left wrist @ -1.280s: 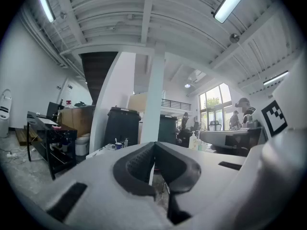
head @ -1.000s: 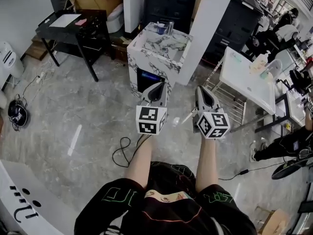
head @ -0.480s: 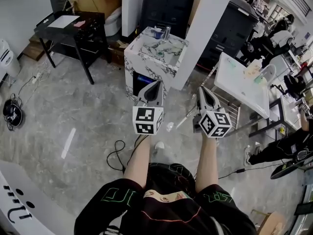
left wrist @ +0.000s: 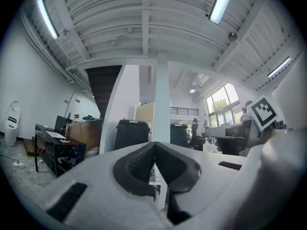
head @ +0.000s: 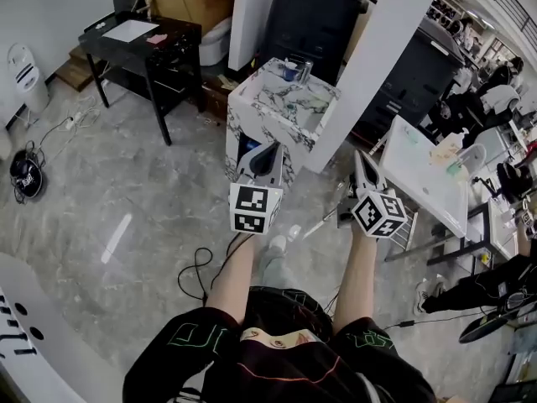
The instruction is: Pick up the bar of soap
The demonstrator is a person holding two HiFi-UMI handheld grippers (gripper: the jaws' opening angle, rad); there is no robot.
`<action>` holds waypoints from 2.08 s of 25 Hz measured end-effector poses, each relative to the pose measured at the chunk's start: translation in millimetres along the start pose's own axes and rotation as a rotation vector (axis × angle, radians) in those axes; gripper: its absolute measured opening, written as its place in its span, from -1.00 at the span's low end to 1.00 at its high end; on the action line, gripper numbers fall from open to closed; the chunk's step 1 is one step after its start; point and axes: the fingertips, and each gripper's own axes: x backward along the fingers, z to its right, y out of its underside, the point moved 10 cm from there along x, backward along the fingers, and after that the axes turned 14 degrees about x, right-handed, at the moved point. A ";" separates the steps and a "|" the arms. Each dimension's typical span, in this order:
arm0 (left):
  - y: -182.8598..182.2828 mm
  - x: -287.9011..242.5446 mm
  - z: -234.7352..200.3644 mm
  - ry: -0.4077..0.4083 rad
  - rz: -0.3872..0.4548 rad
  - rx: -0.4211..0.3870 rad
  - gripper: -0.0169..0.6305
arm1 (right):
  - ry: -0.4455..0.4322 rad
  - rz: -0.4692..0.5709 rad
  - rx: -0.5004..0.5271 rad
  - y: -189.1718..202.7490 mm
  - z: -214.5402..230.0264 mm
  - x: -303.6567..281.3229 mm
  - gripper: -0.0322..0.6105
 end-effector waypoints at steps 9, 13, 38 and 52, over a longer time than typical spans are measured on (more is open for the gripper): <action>22.3 -76.5 -28.7 -0.050 -0.047 0.016 -0.92 | -0.095 0.011 0.022 8.3 47.3 -103.4 -0.89; 38.9 -127.1 -33.5 -0.048 -0.080 0.014 -0.92 | -0.108 -0.009 0.015 31.3 79.7 -135.2 -0.89; 131.9 -407.0 -38.5 -0.092 -0.366 -0.014 -0.92 | -0.124 -0.156 -0.118 169.9 248.4 -250.3 -0.89; 141.8 -439.2 -74.9 -0.098 -0.352 0.070 -0.92 | -0.176 -0.233 -0.062 180.9 251.0 -309.3 -0.88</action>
